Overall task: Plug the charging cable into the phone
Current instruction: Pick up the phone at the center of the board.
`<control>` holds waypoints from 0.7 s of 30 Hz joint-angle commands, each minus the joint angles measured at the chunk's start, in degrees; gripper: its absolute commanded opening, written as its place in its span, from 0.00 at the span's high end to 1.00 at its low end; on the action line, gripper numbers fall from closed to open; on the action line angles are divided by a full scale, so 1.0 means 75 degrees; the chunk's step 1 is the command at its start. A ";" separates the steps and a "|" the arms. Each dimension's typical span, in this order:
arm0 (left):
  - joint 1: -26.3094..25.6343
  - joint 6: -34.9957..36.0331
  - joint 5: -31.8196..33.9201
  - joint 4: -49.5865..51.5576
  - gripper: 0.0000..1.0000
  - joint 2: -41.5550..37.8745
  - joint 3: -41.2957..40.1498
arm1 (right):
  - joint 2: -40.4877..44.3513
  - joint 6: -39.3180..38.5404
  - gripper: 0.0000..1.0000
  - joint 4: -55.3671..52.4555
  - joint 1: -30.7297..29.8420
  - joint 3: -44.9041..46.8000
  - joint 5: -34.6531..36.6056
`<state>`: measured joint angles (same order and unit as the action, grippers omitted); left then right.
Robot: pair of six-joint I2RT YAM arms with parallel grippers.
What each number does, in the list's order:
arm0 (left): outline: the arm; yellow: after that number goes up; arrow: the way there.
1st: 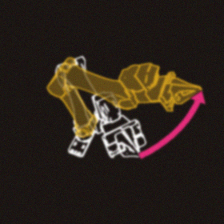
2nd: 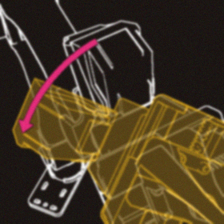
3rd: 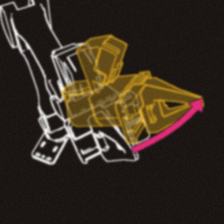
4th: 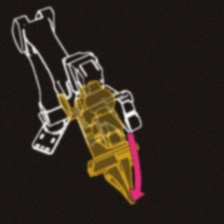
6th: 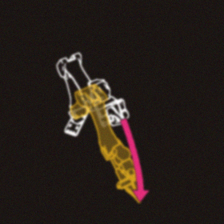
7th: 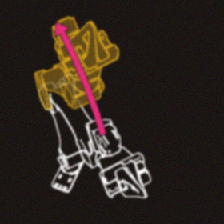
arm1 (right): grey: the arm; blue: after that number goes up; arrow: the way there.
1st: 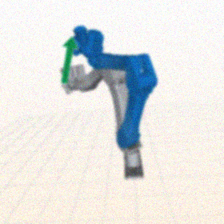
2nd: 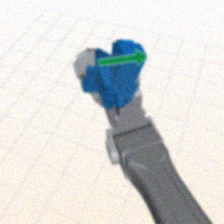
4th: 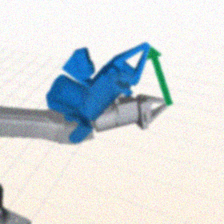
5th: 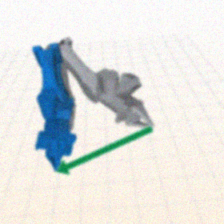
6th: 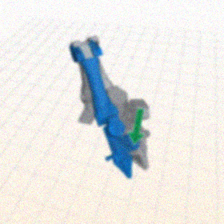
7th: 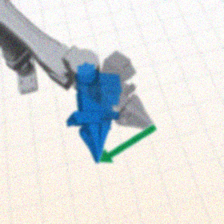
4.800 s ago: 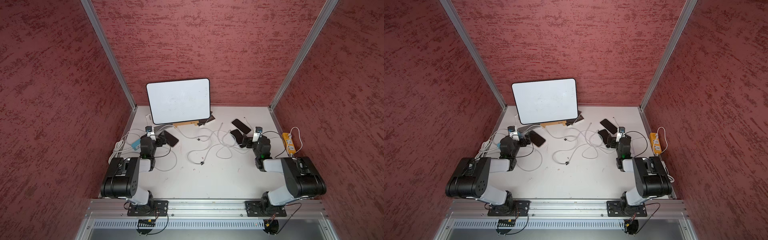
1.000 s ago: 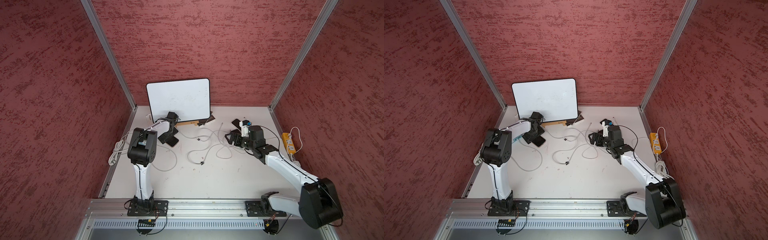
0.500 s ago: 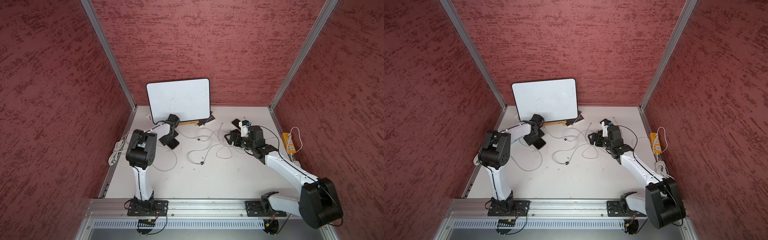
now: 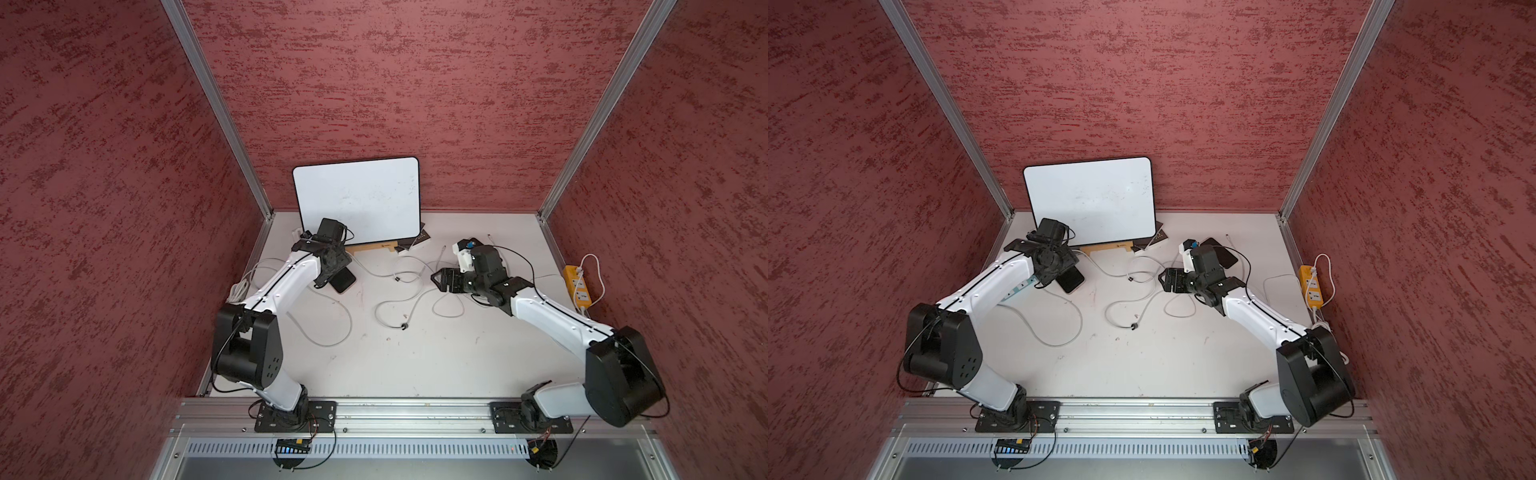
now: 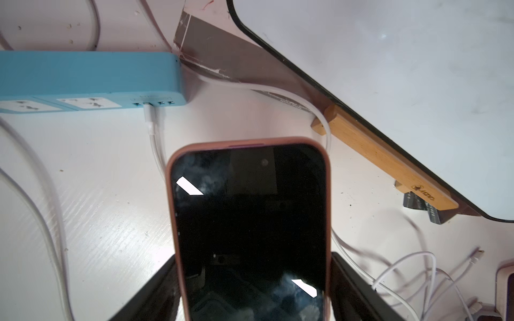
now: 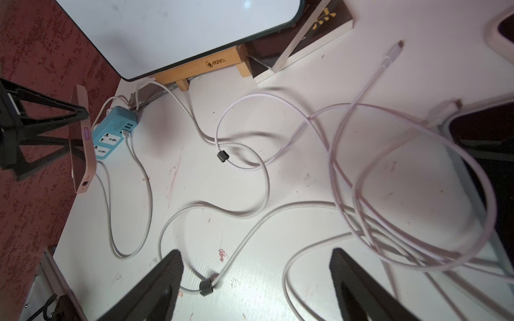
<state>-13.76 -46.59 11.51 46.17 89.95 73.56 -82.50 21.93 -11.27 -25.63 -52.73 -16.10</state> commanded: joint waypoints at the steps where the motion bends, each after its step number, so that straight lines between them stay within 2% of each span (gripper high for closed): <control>1: 0.0038 0.0437 -0.0088 0.0512 1.00 -0.0273 0.0416 | -0.0433 -0.0183 0.19 -0.0474 -0.0193 -0.0557 0.0399; 6: 0.0185 0.0651 0.0054 0.0246 1.00 -0.0681 -0.0091 | -0.1663 -0.0207 0.29 -0.1194 -0.0251 -0.1927 0.0505; 10: 0.0213 0.0693 -0.0023 -0.0588 1.00 -0.0961 -0.0945 | -0.2682 -0.0205 0.32 -0.1992 -0.0244 -0.3205 0.1469; 13: 0.0281 0.0695 -0.0017 -0.0884 1.00 -0.0918 -0.1359 | -0.3517 -0.0132 0.38 -0.2680 -0.0191 -0.4232 0.2106; 18: 0.0370 0.0742 -0.0035 -0.1152 1.00 -0.0976 -0.1732 | -0.4875 0.0150 0.47 -0.3233 0.0100 -0.5698 0.2287; 21: 0.0370 0.0763 -0.0010 -0.1196 1.00 -0.1081 -0.1811 | -0.5430 0.0245 0.50 -0.3509 0.0232 -0.6400 0.2450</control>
<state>-11.22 -41.89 10.98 40.93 83.66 60.05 -120.88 22.41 -32.95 -25.23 -97.08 -1.23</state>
